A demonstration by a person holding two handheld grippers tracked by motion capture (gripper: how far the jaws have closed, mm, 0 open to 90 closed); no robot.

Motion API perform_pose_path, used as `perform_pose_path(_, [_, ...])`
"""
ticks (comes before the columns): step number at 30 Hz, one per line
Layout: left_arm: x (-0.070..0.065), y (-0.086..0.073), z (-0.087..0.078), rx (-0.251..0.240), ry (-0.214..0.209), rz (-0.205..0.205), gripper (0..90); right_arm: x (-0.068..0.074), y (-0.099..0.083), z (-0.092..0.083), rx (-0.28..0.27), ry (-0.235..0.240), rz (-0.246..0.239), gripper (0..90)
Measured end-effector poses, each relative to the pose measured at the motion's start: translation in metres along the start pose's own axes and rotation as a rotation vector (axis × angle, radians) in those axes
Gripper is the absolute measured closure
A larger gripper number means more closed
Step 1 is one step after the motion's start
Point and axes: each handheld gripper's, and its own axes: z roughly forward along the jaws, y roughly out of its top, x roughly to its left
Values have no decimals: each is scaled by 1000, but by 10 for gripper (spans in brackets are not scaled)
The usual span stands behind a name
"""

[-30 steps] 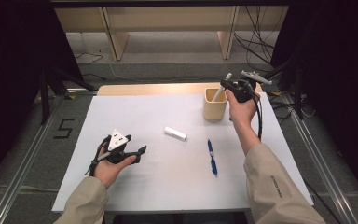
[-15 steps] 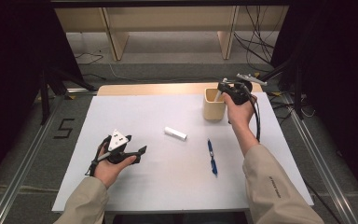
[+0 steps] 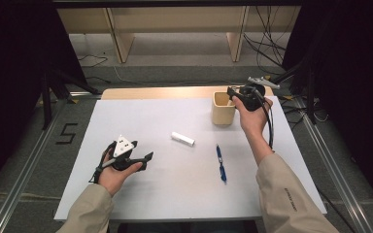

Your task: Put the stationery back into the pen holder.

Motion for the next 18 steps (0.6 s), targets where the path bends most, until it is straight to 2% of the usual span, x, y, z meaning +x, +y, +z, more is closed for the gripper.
perform_pose_path(5, [-1,-1,1,3,-2,-3,242,2,-1,-9,11,-6,-41,400])
perform_pose_path(10, [-1,-1,1,2,0,-1,242,2,-6,-14,34,-3,-49,379])
perform_pose_path(18, [-2,-1,1,4,-2,-4,243,2,-14,-26,74,3,-58,397])
